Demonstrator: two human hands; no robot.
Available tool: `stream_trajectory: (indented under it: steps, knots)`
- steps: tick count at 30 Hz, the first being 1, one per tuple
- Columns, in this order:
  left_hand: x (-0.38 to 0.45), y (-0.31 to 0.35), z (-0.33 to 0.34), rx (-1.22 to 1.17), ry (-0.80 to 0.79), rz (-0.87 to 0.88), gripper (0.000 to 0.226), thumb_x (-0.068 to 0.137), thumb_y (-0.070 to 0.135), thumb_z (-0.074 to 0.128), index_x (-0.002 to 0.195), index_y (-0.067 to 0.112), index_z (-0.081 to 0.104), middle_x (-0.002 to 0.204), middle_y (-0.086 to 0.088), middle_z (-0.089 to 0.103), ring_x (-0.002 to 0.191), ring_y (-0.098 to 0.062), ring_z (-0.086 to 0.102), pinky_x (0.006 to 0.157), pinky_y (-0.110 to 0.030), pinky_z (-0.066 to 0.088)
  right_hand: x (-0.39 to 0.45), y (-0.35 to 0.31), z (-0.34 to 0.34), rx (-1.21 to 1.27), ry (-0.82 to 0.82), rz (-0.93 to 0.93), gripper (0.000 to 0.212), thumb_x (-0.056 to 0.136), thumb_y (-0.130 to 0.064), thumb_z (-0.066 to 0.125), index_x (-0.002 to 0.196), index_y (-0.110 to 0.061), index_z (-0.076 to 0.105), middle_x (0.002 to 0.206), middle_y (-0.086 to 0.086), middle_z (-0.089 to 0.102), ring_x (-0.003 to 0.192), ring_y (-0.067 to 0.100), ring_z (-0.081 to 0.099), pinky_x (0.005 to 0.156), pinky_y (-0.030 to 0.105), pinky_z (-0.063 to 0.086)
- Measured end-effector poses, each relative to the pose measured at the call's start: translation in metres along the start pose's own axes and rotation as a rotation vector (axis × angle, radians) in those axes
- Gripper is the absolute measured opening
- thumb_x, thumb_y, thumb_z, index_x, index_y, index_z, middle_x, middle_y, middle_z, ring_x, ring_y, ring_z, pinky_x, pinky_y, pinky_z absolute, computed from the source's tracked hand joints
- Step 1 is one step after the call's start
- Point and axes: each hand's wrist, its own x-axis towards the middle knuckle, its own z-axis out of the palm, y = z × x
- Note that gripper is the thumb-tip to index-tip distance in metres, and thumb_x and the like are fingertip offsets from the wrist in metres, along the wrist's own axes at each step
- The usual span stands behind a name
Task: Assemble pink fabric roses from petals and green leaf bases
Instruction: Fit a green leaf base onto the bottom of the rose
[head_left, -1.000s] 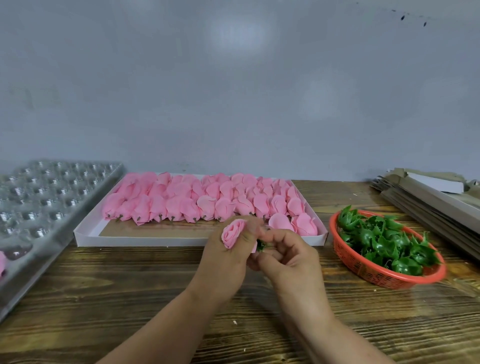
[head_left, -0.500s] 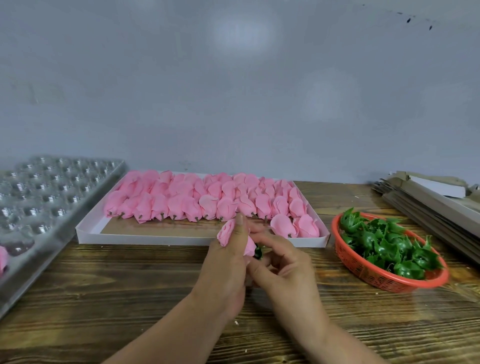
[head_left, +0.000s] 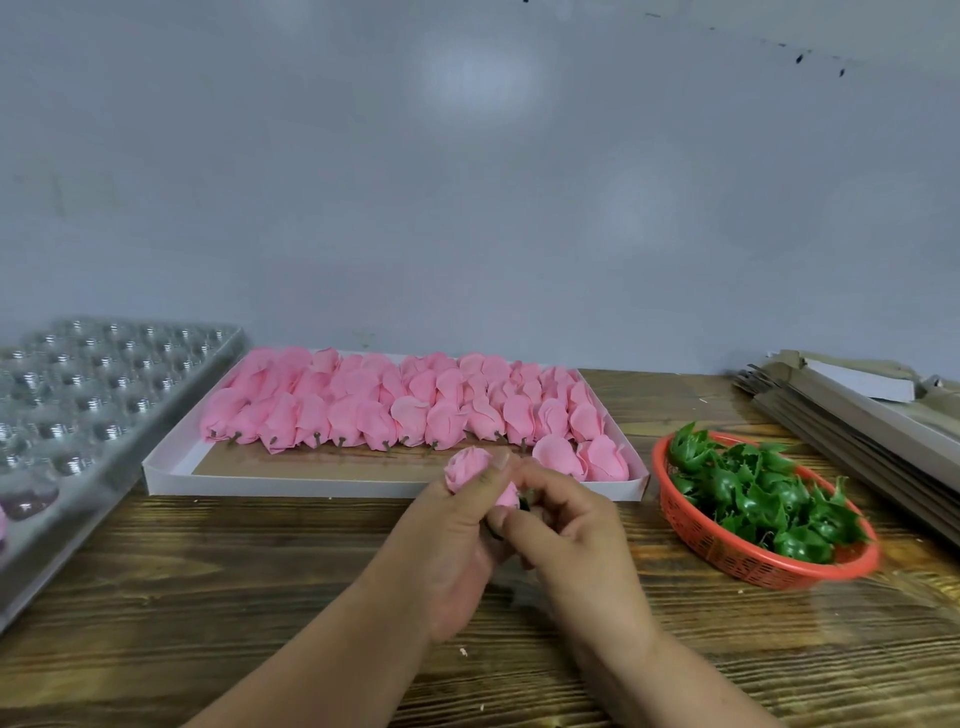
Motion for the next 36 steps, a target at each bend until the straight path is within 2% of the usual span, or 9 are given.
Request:
stream_trajectory:
  steps: [4, 7, 9, 11, 14, 21, 29, 33, 36]
  knots:
    - [0.001, 0.009, -0.010, 0.202, -0.083, -0.028, 0.032, 0.092, 0.037, 0.053, 0.100, 0.012, 0.071, 0.106, -0.017, 0.068, 0.102, -0.027, 0.065, 0.087, -0.038, 0.053, 0.003, -0.006, -0.007, 0.108, -0.030, 0.055, 0.038, 0.077, 0.009, 0.065, 0.088, -0.026, 0.076, 0.063, -0.007, 0.061, 0.051, -0.001, 0.049, 0.048, 0.008, 0.039]
    - [-0.002, 0.020, -0.012, 0.620, -0.016, 0.022, 0.054, 0.078, 0.063, 0.056, 0.113, 0.023, 0.067, 0.114, -0.006, 0.068, 0.105, -0.017, 0.064, 0.093, -0.034, 0.050, 0.005, -0.007, -0.009, 0.077, -0.030, 0.040, 0.037, 0.077, 0.005, 0.067, 0.091, -0.028, 0.076, 0.063, 0.001, 0.051, 0.054, 0.005, 0.043, 0.050, 0.014, 0.040]
    - [-0.002, 0.025, -0.013, 0.793, 0.003, 0.147, 0.031, 0.085, 0.055, 0.056, 0.101, 0.032, 0.069, 0.099, 0.005, 0.072, 0.090, -0.006, 0.064, 0.079, -0.021, 0.051, 0.006, -0.007, -0.011, 0.028, -0.002, 0.044, 0.032, 0.077, 0.004, 0.068, 0.086, -0.026, 0.076, 0.060, -0.002, 0.053, 0.053, 0.010, 0.041, 0.049, 0.016, 0.037]
    - [-0.002, 0.026, -0.013, 0.765, 0.041, 0.184, 0.016, 0.091, 0.032, 0.059, 0.086, 0.035, 0.073, 0.079, 0.009, 0.072, 0.069, -0.001, 0.062, 0.059, -0.014, 0.049, 0.006, -0.007, -0.013, -0.016, 0.010, 0.040, 0.032, 0.078, 0.001, 0.068, 0.081, -0.029, 0.075, 0.058, -0.004, 0.058, 0.050, 0.016, 0.041, 0.046, 0.019, 0.035]
    - [-0.001, 0.026, -0.014, 0.683, 0.116, 0.169, 0.025, 0.089, 0.017, 0.063, 0.077, 0.033, 0.077, 0.072, 0.006, 0.072, 0.060, 0.000, 0.059, 0.050, -0.015, 0.046, 0.005, -0.006, -0.011, 0.005, -0.037, 0.048, 0.033, 0.077, 0.000, 0.069, 0.086, -0.031, 0.076, 0.056, -0.003, 0.061, 0.049, 0.012, 0.045, 0.047, 0.019, 0.041]
    - [0.004, 0.037, -0.024, 0.564, 0.224, 0.144, 0.017, 0.065, 0.038, 0.067, 0.075, 0.030, 0.078, 0.074, -0.002, 0.073, 0.061, -0.008, 0.061, 0.048, -0.017, 0.045, 0.011, -0.002, -0.019, 0.280, -0.072, 0.212, 0.027, 0.087, 0.006, 0.053, 0.105, -0.009, 0.066, 0.092, 0.015, 0.073, 0.081, 0.029, 0.071, 0.064, 0.022, 0.057]
    - [0.002, 0.035, -0.022, 0.612, 0.223, 0.108, 0.012, 0.081, 0.027, 0.066, 0.078, 0.026, 0.078, 0.075, -0.002, 0.073, 0.059, -0.005, 0.060, 0.048, -0.017, 0.046, 0.009, -0.003, -0.015, -0.022, 0.017, 0.029, 0.039, 0.078, 0.010, 0.064, 0.081, -0.028, 0.071, 0.074, 0.012, 0.072, 0.063, 0.018, 0.063, 0.062, 0.024, 0.052]
    - [0.001, 0.036, -0.020, 0.618, 0.241, 0.150, 0.023, 0.087, 0.018, 0.064, 0.073, 0.030, 0.078, 0.070, 0.001, 0.072, 0.054, -0.002, 0.059, 0.047, -0.016, 0.045, 0.005, -0.005, -0.009, -0.059, -0.034, -0.037, 0.060, 0.080, 0.013, 0.062, 0.084, -0.047, 0.071, 0.063, -0.011, 0.067, 0.051, -0.001, 0.053, 0.051, 0.013, 0.045]
    - [0.000, 0.038, -0.018, 0.651, 0.212, 0.171, 0.030, 0.088, 0.015, 0.063, 0.070, 0.034, 0.077, 0.067, 0.005, 0.072, 0.054, 0.000, 0.060, 0.047, -0.015, 0.045, 0.006, -0.003, -0.011, -0.007, 0.019, -0.041, 0.050, 0.079, 0.013, 0.063, 0.081, -0.035, 0.073, 0.062, -0.003, 0.068, 0.058, 0.003, 0.059, 0.058, 0.015, 0.049]
